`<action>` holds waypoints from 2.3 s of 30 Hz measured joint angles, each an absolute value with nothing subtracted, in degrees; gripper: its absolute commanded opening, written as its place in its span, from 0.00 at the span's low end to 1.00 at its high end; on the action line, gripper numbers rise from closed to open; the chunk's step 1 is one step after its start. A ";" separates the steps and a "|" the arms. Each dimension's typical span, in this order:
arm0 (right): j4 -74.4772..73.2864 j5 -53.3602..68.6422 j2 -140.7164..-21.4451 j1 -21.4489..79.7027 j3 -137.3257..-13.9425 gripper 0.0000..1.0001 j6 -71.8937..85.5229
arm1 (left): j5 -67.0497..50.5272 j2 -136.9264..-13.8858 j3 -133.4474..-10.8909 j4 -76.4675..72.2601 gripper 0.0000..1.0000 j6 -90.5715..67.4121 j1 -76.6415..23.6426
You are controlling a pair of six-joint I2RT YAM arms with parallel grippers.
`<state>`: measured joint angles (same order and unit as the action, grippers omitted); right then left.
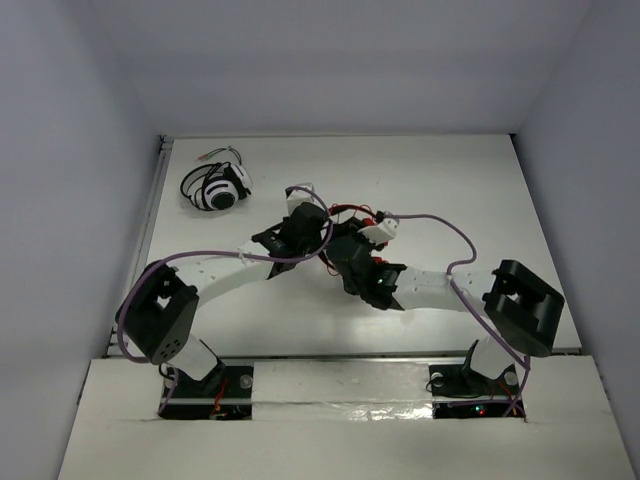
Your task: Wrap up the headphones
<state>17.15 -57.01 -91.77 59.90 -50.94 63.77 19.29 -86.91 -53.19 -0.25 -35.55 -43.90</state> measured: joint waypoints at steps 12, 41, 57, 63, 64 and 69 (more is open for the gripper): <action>2.92 -47.75 -87.13 58.39 -60.42 0.50 56.14 | 14.79 -87.15 -58.35 1.13 0.00 -31.79 -40.03; -14.22 -44.51 -36.51 57.71 -41.78 0.37 45.34 | 11.90 -108.84 -75.42 4.29 0.07 -24.43 -38.15; -24.43 -49.63 -30.24 57.71 -43.46 0.96 46.22 | 15.11 -94.39 -70.04 1.61 0.99 -24.47 -38.15; -25.80 -52.10 -27.35 57.71 -47.72 1.00 44.27 | 17.43 -70.37 -65.58 -0.86 0.99 -24.29 -38.15; -26.02 -52.64 -26.26 57.71 -48.42 1.00 43.86 | 17.80 -66.59 -65.17 -1.15 0.99 -24.18 -38.15; -26.57 -55.11 -21.21 57.71 -51.11 1.00 39.68 | 20.45 -52.80 -63.26 -0.16 0.99 -23.59 -38.13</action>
<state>-26.57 -55.11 -21.21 57.71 -51.11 39.68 20.45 -52.80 -63.26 -0.16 -23.59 -38.13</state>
